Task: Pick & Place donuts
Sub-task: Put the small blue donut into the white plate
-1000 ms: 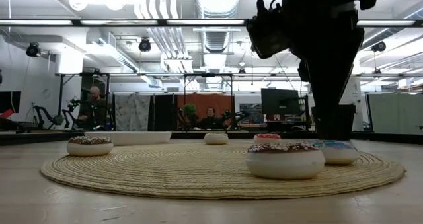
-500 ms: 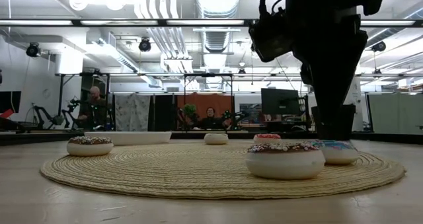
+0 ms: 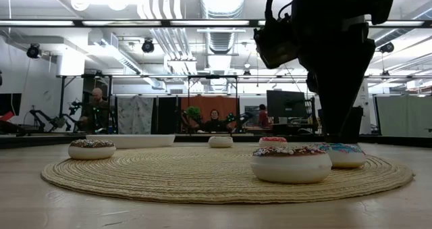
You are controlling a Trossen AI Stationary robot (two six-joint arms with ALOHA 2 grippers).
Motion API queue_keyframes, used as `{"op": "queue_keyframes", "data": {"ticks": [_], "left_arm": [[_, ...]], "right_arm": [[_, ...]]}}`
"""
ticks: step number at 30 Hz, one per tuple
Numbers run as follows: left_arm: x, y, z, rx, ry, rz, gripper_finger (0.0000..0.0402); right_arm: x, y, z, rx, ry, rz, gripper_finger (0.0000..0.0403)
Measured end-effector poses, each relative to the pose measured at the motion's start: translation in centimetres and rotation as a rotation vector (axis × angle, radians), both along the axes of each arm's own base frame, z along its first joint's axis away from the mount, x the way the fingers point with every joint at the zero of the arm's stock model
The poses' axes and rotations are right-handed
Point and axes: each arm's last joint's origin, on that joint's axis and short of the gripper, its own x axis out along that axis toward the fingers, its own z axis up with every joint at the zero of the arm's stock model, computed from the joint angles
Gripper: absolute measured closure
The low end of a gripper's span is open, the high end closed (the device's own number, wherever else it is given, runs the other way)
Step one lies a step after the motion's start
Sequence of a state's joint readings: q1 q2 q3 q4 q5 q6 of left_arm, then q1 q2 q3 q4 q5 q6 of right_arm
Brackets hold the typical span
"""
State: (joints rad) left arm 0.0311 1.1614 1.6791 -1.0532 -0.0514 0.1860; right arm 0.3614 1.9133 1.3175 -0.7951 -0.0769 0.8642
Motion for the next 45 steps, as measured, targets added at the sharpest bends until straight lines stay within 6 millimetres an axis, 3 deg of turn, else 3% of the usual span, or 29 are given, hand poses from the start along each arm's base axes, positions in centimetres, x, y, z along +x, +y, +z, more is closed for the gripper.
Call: {"op": "queue_keyframes", "data": {"ticks": [45], "left_arm": [[0.0, 0.0, 0.0, -0.002, 0.000, -0.003, 0.0203]], "right_arm": [[-0.5, -0.3, -1.5, 0.001, -0.005, 0.010, 0.0253]]}}
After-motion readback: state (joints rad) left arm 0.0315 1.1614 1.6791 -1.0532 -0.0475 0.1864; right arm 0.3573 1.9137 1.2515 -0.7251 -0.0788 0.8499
